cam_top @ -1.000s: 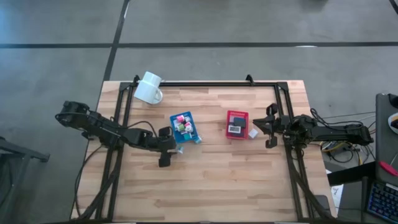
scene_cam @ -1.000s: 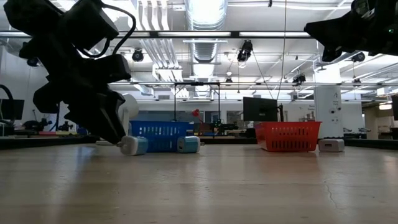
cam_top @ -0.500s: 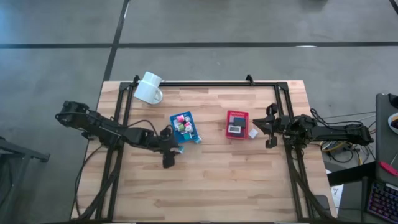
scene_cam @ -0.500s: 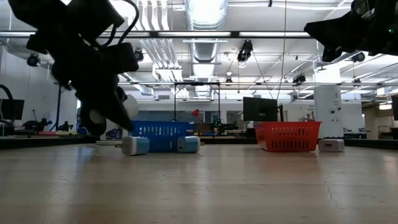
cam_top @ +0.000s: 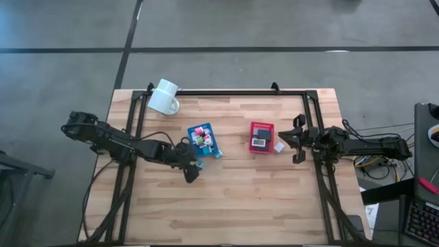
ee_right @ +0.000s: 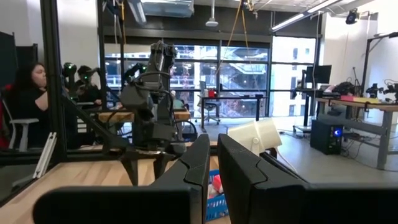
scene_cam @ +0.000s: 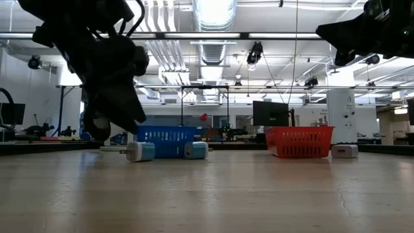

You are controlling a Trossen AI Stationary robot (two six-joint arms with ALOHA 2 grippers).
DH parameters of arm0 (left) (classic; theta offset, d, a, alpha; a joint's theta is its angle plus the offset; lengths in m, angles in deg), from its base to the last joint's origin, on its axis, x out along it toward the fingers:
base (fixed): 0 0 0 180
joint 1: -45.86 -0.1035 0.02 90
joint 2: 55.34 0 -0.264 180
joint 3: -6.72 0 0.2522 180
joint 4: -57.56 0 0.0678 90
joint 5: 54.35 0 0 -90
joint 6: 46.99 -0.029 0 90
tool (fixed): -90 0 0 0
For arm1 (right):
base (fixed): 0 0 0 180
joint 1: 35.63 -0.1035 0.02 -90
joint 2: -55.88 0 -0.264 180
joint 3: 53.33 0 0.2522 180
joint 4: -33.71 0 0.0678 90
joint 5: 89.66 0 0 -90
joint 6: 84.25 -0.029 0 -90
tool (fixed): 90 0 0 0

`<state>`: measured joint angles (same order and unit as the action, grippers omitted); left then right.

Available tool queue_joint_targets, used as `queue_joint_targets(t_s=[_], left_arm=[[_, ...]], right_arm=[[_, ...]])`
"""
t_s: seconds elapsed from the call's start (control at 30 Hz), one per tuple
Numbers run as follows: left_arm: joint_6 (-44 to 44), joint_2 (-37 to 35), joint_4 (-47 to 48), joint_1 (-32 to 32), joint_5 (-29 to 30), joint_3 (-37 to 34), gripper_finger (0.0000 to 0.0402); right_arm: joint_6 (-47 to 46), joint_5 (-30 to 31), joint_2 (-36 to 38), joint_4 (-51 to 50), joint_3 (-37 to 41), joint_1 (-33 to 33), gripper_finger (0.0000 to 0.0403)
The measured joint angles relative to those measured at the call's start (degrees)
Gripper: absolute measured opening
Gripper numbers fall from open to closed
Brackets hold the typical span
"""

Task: Pick & Place Office items
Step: Put the bottom blue charger adapter into the blue bin

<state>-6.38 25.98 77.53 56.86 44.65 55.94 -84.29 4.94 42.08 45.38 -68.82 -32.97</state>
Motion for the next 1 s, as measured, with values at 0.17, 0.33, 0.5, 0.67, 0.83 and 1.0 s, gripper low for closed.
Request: queue_joint_targets(t_s=[0.17, 0.33, 0.5, 0.67, 0.83, 1.0], left_arm=[[6.2, 0.0, 3.0, 0.6, 0.2, 0.0, 0.0262], [7.8, 0.1, 2.8, 0.6, 3.9, 0.7, 0.0262], [8.8, 3.6, 3.3, 0.6, 4.3, 2.0, 0.0262], [6.7, 10.5, 3.8, 0.6, 3.6, 5.4, 0.0262], [5.3, 14.9, 7.2, 0.0, 4.3, 9.9, 0.0262], [4.7, 17.3, 12.3, -0.2, 5.6, 12.4, 0.0262]], right_arm=[[1.1, 0.0, -0.2, 0.0, 0.0, 0.0, 0.0029], [2.0, 0.0, -0.2, 0.0, 0.0, 0.0, 0.0029], [2.0, 0.0, -0.2, 0.0, 0.0, 0.0, 0.0029], [1.9, 0.0, -0.2, 0.5, 0.0, 0.0, 0.0029], [1.4, 0.0, -0.2, 0.6, -0.5, 0.0, 0.0029], [0.9, 0.0, -0.2, 0.3, -0.5, 0.0, 0.0029]])
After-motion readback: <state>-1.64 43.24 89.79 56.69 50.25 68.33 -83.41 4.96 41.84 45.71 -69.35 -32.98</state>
